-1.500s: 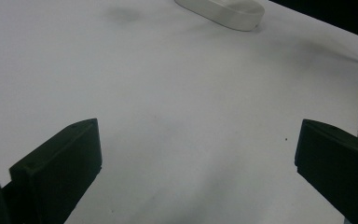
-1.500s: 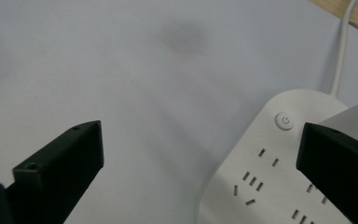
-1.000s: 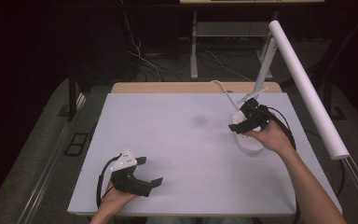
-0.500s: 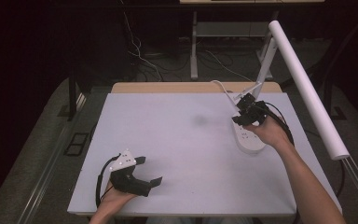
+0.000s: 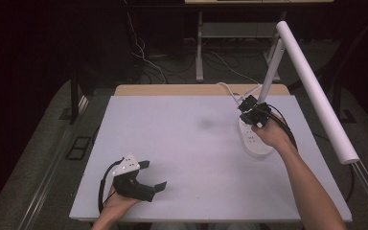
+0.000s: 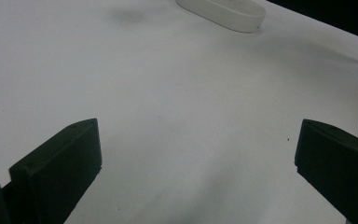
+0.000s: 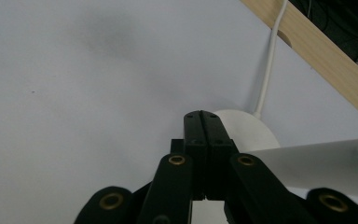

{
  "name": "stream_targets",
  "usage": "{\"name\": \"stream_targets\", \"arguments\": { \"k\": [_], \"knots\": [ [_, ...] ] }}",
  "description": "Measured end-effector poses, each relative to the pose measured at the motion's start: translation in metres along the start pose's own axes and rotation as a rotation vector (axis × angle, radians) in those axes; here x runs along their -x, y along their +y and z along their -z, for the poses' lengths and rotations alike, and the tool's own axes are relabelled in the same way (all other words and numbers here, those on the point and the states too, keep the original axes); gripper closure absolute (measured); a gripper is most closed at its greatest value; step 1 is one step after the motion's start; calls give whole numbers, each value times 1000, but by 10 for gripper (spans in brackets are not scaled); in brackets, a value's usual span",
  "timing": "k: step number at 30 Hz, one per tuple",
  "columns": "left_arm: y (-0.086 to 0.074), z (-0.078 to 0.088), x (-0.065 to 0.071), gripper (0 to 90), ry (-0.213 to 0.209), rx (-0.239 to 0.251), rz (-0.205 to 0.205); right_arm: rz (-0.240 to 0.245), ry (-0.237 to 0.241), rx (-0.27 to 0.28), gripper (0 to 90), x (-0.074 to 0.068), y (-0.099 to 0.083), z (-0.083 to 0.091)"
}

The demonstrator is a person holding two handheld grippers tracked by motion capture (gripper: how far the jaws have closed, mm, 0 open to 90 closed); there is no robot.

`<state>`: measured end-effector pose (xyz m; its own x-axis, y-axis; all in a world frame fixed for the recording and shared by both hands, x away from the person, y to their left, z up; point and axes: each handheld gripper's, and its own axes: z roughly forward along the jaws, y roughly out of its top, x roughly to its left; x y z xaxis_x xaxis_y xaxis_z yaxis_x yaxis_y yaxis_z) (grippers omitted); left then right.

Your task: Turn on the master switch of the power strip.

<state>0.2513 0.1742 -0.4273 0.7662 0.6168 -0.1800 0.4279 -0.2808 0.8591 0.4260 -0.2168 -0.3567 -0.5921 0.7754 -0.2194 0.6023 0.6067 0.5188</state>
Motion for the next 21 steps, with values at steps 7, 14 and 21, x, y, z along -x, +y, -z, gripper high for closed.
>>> {"name": "stream_targets", "arguments": {
  "k": [7, 14, 21],
  "knots": [
    [0, 1, 0, 0, 2, 4, 2, 4, -35, -27, 895, 0, 0, -14],
    [0, 1, 0, 0, 5, 2, -3, -8, -50, -46, 895, 3, 0, -24],
    [0, 1, 0, 0, 5, 3, -8, -12, -59, -62, 894, 6, 0, -32]
  ]
}}
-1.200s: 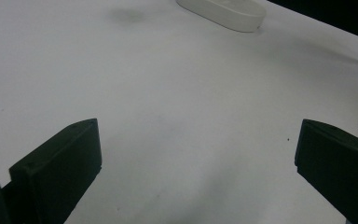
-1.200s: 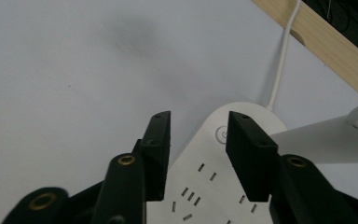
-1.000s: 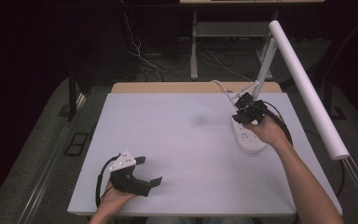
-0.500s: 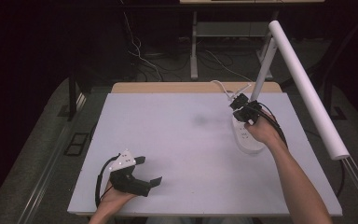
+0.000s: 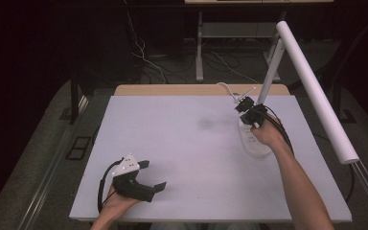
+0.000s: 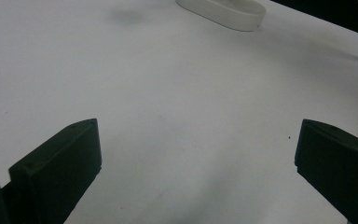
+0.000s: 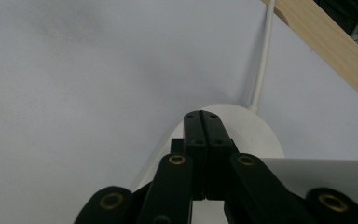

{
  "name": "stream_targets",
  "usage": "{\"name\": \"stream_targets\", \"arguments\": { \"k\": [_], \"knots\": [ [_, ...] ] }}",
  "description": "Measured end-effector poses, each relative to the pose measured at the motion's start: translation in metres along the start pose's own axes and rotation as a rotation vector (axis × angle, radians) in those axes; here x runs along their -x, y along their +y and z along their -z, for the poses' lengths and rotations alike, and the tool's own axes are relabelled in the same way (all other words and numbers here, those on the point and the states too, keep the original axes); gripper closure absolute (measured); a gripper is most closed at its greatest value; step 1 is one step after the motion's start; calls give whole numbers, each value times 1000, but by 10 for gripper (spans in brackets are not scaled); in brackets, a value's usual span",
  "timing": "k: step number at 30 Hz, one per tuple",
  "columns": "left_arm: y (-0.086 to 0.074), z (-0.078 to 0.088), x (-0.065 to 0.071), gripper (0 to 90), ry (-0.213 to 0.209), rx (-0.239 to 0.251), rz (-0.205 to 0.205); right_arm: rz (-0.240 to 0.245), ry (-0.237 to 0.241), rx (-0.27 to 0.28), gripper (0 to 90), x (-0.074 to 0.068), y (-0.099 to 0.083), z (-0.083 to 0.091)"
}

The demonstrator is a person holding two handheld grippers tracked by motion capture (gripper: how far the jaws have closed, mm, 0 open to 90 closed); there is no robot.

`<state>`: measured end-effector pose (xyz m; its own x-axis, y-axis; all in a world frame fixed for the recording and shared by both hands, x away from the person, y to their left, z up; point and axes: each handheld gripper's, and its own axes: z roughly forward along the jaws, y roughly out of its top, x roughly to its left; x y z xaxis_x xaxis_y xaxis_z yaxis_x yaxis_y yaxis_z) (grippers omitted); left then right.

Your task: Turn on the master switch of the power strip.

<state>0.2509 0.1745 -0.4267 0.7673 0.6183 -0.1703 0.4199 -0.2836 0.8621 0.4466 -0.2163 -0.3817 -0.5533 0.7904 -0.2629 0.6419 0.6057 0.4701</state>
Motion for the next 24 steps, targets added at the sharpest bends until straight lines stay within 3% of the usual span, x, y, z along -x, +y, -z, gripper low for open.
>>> {"name": "stream_targets", "arguments": {
  "k": [24],
  "knots": [
    [0, 1, 0, 0, 2, 2, -1, -33, 3, -45, 895, 7, -5, -15]
  ]
}}
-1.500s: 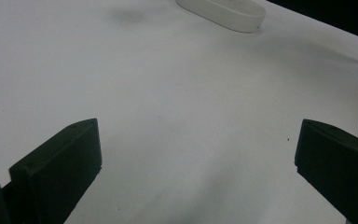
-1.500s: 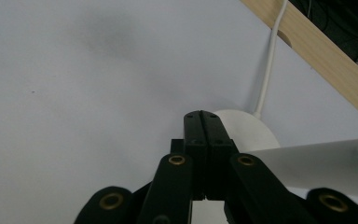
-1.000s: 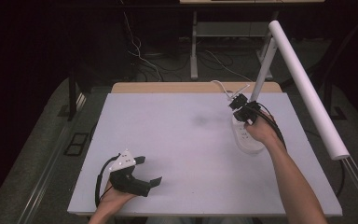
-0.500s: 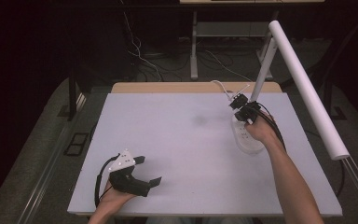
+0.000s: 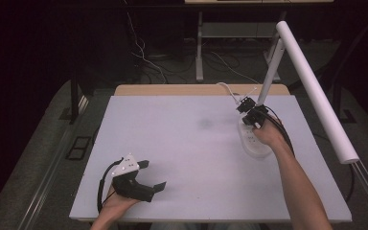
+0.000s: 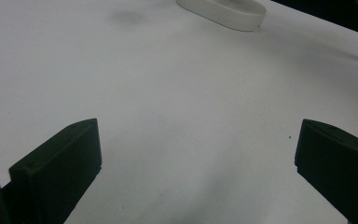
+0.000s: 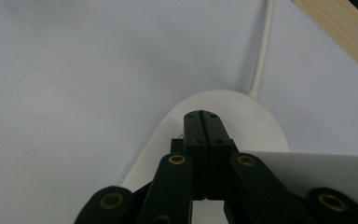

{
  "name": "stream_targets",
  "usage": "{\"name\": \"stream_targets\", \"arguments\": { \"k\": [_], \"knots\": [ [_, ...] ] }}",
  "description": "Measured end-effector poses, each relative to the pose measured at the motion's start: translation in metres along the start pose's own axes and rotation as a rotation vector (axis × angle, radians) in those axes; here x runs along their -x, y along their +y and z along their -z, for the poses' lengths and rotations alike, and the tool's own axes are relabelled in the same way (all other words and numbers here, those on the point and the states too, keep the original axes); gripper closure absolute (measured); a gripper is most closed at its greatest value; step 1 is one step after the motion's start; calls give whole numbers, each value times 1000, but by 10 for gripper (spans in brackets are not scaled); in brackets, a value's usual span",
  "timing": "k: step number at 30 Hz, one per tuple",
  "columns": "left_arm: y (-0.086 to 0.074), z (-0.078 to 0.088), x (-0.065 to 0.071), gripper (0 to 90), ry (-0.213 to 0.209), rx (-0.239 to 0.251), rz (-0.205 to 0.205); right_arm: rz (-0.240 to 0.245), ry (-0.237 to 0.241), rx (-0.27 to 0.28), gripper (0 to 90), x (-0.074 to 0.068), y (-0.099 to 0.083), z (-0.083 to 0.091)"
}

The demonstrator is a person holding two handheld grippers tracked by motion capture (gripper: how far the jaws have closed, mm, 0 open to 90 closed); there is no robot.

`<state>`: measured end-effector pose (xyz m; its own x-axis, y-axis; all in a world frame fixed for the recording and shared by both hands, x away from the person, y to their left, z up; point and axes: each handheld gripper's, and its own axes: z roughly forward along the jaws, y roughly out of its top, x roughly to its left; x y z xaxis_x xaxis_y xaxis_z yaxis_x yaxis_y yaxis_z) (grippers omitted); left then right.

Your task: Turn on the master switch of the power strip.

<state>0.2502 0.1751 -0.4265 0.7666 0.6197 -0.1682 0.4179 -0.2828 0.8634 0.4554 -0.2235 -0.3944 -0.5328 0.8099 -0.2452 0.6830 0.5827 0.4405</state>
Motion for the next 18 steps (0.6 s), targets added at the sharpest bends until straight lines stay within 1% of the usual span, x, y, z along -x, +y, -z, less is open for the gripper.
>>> {"name": "stream_targets", "arguments": {
  "k": [4, 6, 12, 14, 18],
  "knots": [
    [0, 0, 0, 0, 0, 2, 3, -4, 11, -3, 895, 0, -2, -3],
    [0, 0, 0, 0, -2, 1, 0, 0, 7, -3, 895, -1, -4, -5],
    [0, 0, 0, 0, -2, -4, -2, -8, 20, 10, 896, 0, -4, -6],
    [0, -1, 0, 0, -2, -4, -2, -14, 30, 8, 896, 1, -4, -6],
    [0, -1, 0, 0, -2, -2, -4, -15, 33, 6, 896, 1, -4, -6]
  ]
}}
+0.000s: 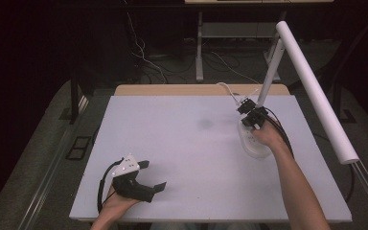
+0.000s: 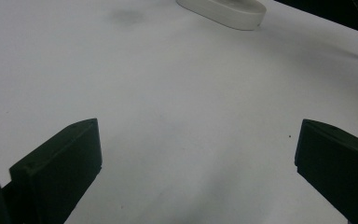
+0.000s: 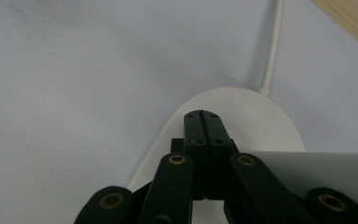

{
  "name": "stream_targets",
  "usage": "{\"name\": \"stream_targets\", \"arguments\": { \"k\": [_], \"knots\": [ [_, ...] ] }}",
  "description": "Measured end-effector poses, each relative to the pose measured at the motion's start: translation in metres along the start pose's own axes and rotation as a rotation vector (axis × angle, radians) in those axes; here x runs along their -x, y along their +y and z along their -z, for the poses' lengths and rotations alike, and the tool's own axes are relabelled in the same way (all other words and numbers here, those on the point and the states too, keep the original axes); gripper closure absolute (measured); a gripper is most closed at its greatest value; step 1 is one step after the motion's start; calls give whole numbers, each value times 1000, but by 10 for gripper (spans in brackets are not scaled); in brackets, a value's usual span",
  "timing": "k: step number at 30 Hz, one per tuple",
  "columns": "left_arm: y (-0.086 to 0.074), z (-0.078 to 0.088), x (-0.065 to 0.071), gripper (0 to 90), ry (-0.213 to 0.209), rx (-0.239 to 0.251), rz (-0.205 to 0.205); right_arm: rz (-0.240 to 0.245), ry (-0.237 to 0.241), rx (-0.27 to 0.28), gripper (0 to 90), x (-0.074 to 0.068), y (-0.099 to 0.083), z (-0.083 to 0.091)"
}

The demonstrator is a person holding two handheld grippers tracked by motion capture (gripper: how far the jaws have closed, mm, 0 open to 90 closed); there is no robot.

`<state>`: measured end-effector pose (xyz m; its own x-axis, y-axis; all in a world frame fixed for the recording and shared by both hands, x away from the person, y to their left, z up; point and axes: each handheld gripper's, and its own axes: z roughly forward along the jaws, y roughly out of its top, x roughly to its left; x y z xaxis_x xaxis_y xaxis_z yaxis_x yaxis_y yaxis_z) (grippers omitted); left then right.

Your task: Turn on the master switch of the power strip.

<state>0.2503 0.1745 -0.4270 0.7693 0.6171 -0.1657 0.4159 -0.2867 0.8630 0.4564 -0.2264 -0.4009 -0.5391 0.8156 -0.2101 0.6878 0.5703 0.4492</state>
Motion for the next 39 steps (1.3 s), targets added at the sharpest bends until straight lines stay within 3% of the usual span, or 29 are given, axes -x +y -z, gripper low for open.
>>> {"name": "stream_targets", "arguments": {
  "k": [13, 22, 30, 39],
  "knots": [
    [0, -1, 1, 0, -2, -9, -6, -24, -8, 23, 898, -1, -4, -2],
    [0, -1, 1, 0, -1, -8, -9, -3, -46, 9, 900, -8, -3, -3],
    [0, 1, 1, 0, 0, -2, -12, -14, -47, 11, 900, -8, -3, -4],
    [0, 0, 0, 0, 3, -6, -9, -31, -40, 55, 899, -6, -9, -3]
  ]
}}
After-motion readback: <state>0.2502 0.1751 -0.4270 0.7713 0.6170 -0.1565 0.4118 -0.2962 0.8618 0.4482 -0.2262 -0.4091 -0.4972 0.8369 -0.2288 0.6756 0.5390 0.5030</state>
